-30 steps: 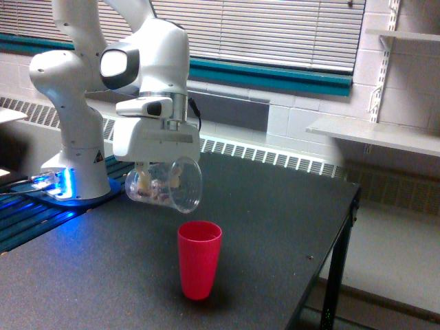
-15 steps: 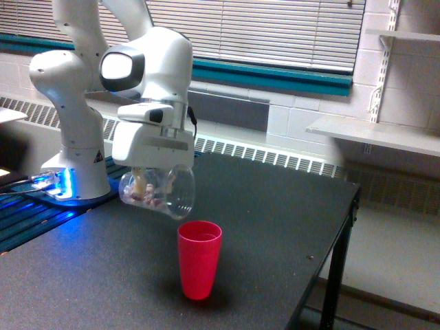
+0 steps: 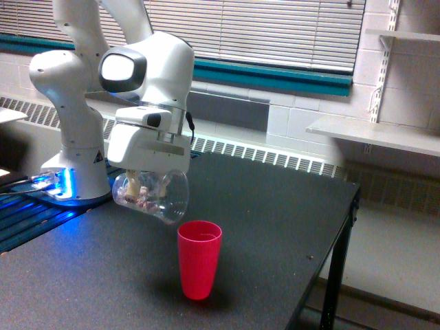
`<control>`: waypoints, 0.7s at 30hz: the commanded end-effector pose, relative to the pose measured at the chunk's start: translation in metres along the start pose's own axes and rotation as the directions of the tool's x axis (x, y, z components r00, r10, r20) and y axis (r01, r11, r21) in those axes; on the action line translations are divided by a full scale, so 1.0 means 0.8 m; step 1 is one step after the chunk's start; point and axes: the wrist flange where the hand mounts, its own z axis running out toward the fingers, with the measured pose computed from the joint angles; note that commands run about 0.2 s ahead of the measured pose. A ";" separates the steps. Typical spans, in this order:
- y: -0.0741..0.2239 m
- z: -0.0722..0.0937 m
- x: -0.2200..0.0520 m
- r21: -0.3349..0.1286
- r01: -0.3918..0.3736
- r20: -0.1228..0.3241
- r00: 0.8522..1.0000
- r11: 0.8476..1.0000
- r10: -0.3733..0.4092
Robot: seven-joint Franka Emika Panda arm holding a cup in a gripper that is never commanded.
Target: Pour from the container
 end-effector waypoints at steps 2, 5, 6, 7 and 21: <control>-0.013 -0.011 0.009 -0.019 0.013 -0.021 1.000 1.000 -0.013; -0.018 -0.014 0.011 -0.030 0.026 -0.023 0.999 0.999 -0.027; -0.020 -0.015 0.012 -0.035 0.032 -0.025 0.999 0.999 -0.033; -0.022 -0.016 0.012 -0.043 0.039 -0.028 0.999 0.998 -0.040; -0.038 -0.017 0.014 -0.104 0.094 -0.026 0.995 0.990 -0.097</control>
